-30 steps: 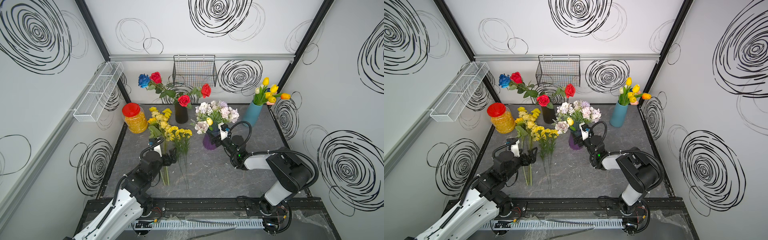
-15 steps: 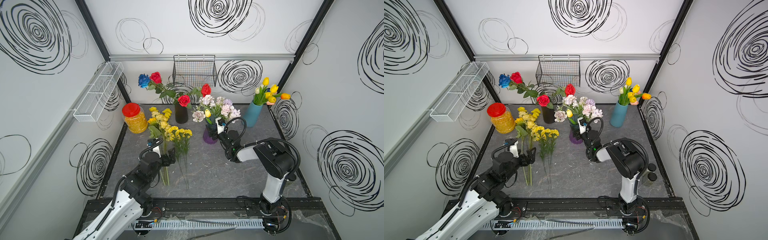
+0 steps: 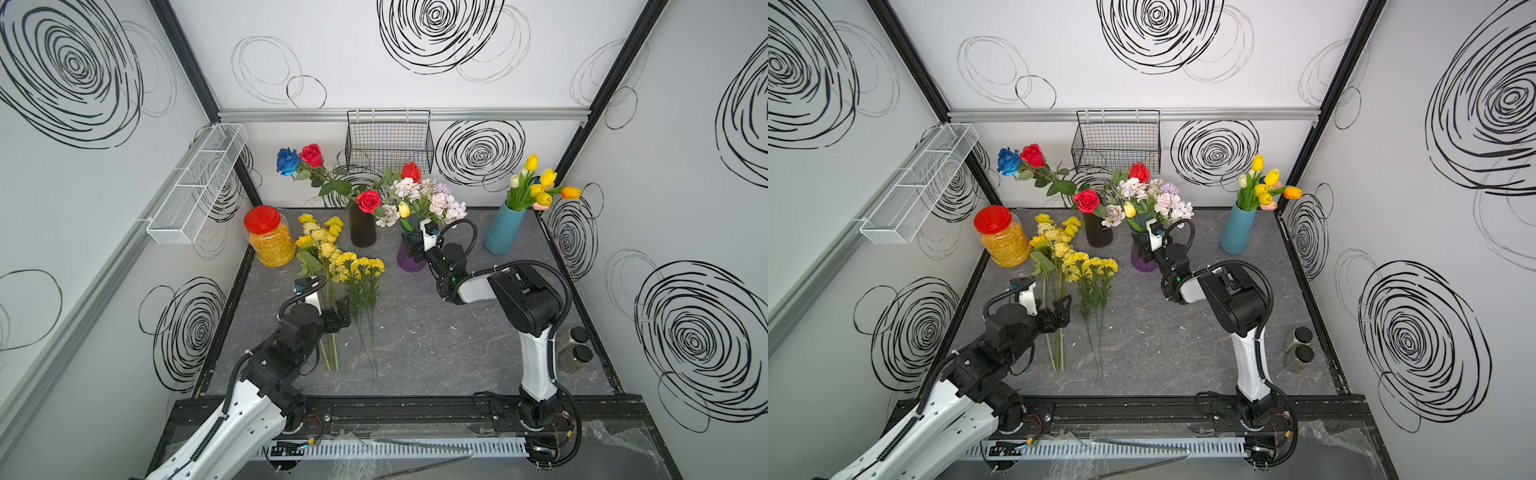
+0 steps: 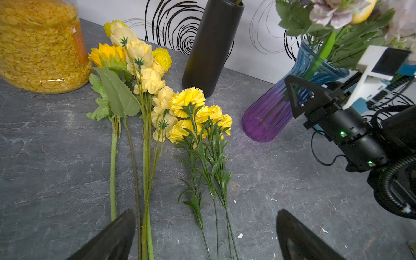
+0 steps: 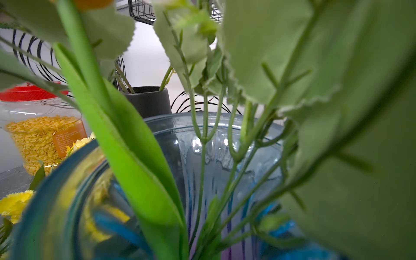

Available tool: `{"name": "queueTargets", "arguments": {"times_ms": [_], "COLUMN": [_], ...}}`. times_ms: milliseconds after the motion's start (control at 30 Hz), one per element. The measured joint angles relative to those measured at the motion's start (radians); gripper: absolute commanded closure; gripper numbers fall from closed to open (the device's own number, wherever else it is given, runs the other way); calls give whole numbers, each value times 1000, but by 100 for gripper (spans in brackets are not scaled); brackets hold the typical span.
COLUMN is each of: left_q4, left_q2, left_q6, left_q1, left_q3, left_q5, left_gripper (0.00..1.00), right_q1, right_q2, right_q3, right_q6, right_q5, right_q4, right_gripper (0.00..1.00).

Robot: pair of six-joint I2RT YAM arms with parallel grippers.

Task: Pick out yellow flowers from the vase
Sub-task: Move the vase to the center of the board, then pick up the vase from the center of the board.

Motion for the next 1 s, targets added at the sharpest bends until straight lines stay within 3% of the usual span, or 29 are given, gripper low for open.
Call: {"name": "queueTargets", "arguments": {"times_ms": [133,367,633,1000], "left_q4": [0,-14,-15,-21], "left_q2": [0,-10,-22,-57], "left_q6": [0,0,0,0], "left_q1": [0,-3,-9,-46], "left_q3": [0,0,0,0], "left_q5": [-1,-8,-17,-46], "left_gripper": [1,1,1,1], "right_q1": [0,0,-8,-16], "right_q2": [35,40,-37,-374], "right_q3": [66,90,-59,-461], "right_q6": [0,-4,-17,-55], "right_q5": [-30,-23,21,36], "right_q4": [-31,-82,-85,-48], "right_gripper": [27,1,0,0]}}
